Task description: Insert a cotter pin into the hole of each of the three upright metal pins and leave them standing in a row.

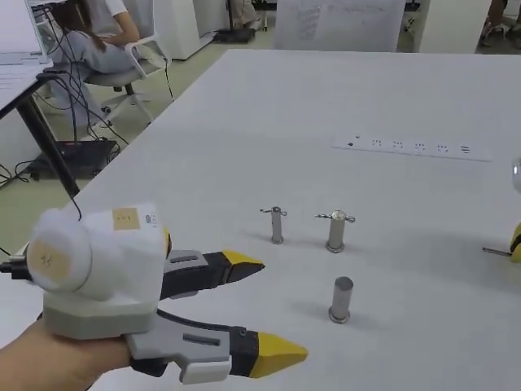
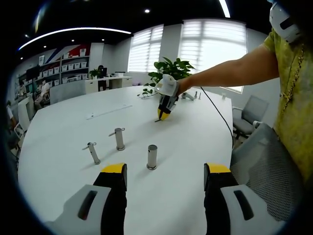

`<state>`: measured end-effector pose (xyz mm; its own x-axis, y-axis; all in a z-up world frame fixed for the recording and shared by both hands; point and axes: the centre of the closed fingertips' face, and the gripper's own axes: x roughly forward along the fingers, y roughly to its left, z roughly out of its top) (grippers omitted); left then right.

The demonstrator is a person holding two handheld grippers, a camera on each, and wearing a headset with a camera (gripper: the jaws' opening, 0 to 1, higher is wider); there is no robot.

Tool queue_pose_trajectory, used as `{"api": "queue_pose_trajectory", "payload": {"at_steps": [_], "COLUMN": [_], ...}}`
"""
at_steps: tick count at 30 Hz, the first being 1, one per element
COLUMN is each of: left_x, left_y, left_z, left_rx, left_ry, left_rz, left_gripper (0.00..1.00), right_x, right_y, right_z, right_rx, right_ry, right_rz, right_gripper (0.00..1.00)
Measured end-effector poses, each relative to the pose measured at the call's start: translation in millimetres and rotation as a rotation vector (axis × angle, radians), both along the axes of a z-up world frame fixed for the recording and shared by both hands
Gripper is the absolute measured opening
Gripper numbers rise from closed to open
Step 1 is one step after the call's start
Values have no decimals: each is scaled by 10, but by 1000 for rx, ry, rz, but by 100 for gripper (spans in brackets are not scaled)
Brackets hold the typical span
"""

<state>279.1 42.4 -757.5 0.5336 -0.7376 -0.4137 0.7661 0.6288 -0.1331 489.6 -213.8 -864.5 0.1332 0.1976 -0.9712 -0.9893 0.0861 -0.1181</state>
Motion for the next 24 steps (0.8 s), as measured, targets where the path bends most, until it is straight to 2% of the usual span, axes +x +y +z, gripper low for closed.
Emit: {"api": "queue_pose_trajectory", "payload": {"at_steps": [5, 11, 16, 18, 24], "left_x": [-4, -5, 1, 5, 7], "left_y": [4, 22, 14, 4, -35], "left_z": [-5, -2, 10, 11, 28], "left_rx": [4, 6, 3, 5, 5], "left_ry": [1, 0, -3, -5, -11], "left_rz": [-1, 4, 6, 4, -6], "left_gripper": [63, 62, 62, 62, 62], "right_x": [1, -2, -18, -18, -3], "right_y": [-3, 5, 8, 7, -5], "right_z": [-10, -13, -18, -22, -10], "right_rx": [23, 37, 26, 8, 8], "right_ry": [39, 55, 27, -1, -6], "right_rz": [-25, -65, -84, -72, -120], "right_gripper": [7, 7, 6, 4, 2]}}
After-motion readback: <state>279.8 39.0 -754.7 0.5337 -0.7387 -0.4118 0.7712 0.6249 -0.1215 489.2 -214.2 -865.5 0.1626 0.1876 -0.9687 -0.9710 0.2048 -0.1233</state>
